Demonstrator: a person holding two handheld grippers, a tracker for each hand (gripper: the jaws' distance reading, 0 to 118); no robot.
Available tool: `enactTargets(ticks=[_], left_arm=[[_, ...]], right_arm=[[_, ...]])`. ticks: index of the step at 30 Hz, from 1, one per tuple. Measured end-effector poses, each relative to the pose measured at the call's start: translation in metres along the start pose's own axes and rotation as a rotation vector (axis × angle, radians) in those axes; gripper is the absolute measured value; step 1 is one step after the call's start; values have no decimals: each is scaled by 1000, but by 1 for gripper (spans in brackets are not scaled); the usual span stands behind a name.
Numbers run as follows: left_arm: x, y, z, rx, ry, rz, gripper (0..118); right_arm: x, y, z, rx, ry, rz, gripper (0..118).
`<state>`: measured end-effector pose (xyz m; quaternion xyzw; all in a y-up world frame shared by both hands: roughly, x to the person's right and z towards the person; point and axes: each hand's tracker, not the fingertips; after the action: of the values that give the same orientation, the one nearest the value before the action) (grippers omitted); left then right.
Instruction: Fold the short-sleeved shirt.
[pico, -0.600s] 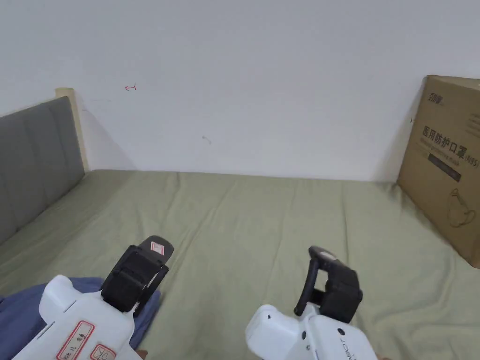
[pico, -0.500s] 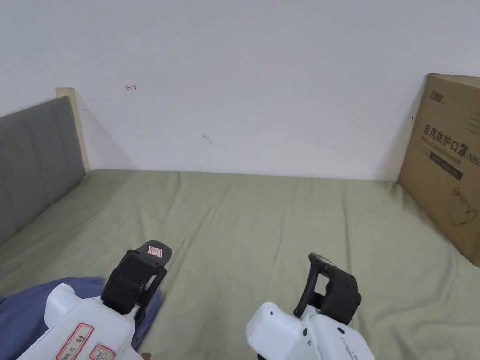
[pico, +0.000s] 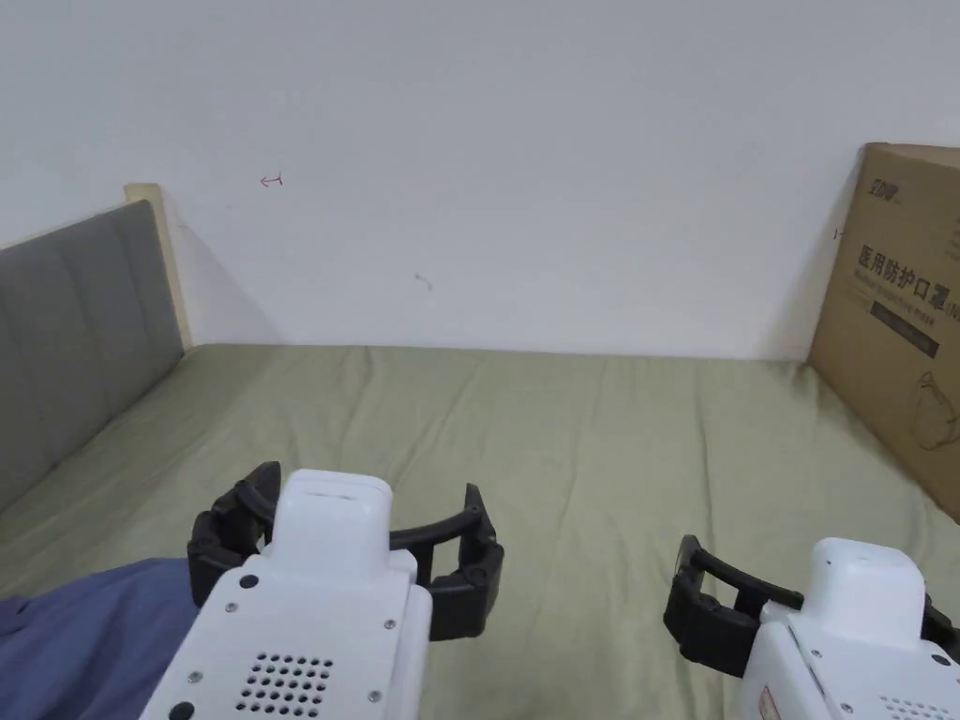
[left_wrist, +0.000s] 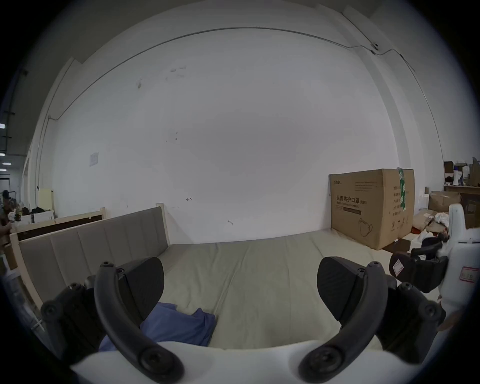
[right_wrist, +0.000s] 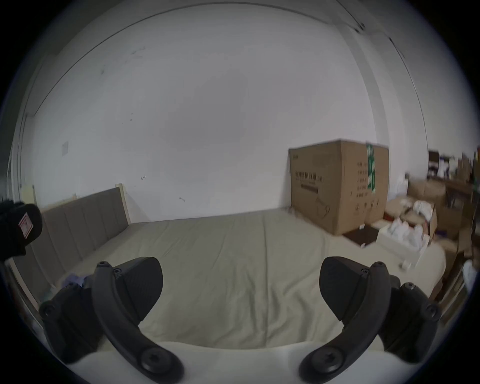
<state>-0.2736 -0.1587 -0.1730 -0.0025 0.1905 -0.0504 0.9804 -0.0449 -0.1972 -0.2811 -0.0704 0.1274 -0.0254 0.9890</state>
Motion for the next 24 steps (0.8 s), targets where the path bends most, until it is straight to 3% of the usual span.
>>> enactTargets(ticks=[2,4,10,11,12,13,14,15,18,21,24], left_arm=[[-2,0,-2,-14,-10,-3,118],[-2,2,-4,-20,-1,-12,118],[-13,8,2,22,12,-23,118],[-14,10,1,-9,4,-25,110],[-15,12,1,-27,5,-13,82],[-18,11,3,-21,-27,23,48],[-21,11,5,-3,-56,54,16],[-22,12,4,-15,-40,61,3],[-25,8,-1,-40,-25,61,4],[-25,8,-1,-67,-47,57,0],[-31,6,-2,-71,-89,155,0]], right_arm=[[-7,6,4,43,-11,110,118],[-13,10,7,74,12,160,118],[-21,18,10,48,27,168,115],[-23,18,10,49,20,181,107],[-24,18,11,68,20,191,80],[-25,18,13,81,24,200,41],[-26,19,13,79,25,198,12],[-26,20,12,77,24,193,10],[-20,20,8,54,20,118,10],[-20,20,7,68,-21,182,3],[-18,23,7,61,-5,136,0]])
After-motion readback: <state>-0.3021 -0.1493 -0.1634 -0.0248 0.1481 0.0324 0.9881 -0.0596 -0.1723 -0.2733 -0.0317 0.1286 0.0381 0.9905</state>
